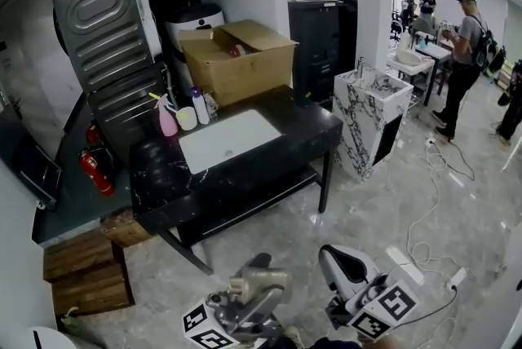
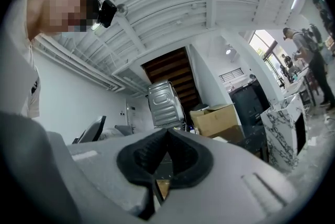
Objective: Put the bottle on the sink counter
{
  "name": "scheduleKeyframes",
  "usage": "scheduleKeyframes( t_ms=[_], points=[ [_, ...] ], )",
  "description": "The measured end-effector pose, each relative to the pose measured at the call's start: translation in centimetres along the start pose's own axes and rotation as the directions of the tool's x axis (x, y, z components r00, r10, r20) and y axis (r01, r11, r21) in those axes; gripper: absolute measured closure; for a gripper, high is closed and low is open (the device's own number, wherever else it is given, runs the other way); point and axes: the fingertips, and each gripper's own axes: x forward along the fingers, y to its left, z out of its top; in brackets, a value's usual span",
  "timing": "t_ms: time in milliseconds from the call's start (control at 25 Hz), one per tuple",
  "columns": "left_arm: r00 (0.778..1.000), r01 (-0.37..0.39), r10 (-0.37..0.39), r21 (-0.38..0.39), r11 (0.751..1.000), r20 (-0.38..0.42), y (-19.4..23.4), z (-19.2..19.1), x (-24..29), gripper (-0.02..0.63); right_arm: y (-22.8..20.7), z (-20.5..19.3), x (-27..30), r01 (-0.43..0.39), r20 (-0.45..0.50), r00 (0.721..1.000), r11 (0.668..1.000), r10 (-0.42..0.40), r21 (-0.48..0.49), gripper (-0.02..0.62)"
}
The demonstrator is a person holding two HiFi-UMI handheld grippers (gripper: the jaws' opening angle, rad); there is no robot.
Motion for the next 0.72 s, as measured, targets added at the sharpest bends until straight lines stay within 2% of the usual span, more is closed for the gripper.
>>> scheduleKeyframes(
  t_ms=[280,720],
  points=[
    [1.000,-0.013,0.012,-0.037,0.999,-0.006,3.2,1.1,0.0,0.258,-0.2,-1.0,3.2,0.008,-0.039,0.999,1.000,-0.009,-0.019,0.592],
    [0.999,-0.036,0.037,-0.028,0.999,0.028,7.2,2.8,1.6,0.258,-2.9,-1.5,7.4,-0.022,-0.046,0.999,1.000,0.022,-0.015,0.592]
  ],
)
